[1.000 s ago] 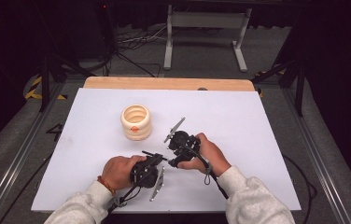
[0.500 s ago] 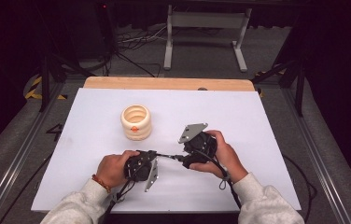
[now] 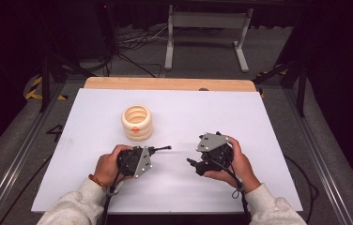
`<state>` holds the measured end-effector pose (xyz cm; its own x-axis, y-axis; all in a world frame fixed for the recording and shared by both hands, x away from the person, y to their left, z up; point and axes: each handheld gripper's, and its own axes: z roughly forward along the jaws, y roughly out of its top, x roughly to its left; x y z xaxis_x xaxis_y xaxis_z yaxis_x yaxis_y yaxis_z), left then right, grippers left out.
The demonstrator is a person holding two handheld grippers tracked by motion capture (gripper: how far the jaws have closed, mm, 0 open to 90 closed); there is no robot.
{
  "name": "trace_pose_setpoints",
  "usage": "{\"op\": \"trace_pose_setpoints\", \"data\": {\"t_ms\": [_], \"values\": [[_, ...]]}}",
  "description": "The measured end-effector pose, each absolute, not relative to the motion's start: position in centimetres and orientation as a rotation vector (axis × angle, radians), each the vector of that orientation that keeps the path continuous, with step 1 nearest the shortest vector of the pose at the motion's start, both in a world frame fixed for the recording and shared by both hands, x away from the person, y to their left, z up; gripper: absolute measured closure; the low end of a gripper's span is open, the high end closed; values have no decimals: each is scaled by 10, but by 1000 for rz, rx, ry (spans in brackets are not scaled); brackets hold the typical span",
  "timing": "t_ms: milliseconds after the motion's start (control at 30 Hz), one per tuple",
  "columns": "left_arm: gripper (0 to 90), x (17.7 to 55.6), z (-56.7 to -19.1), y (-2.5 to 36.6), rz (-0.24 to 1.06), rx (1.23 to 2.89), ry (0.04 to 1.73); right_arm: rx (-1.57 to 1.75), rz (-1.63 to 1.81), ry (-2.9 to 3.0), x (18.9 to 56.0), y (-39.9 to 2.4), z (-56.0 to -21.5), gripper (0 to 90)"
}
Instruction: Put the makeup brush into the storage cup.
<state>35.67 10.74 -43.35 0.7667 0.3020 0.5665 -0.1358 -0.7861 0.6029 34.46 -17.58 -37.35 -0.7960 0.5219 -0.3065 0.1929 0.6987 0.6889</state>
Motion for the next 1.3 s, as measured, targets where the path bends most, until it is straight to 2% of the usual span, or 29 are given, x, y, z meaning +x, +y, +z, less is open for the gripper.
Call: {"op": "trace_pose_setpoints", "data": {"t_ms": [367,633,1300], "values": [[839,367,-421,127,662,2146,278,603,983,2318,338,-210,-385,78],[839,372,-416,140,576,2038,343,632,1030,2212,331,-229,-394,52],[838,374,-395,163,563,1868,404,729,1048,2076,323,-274,-420,67]]}}
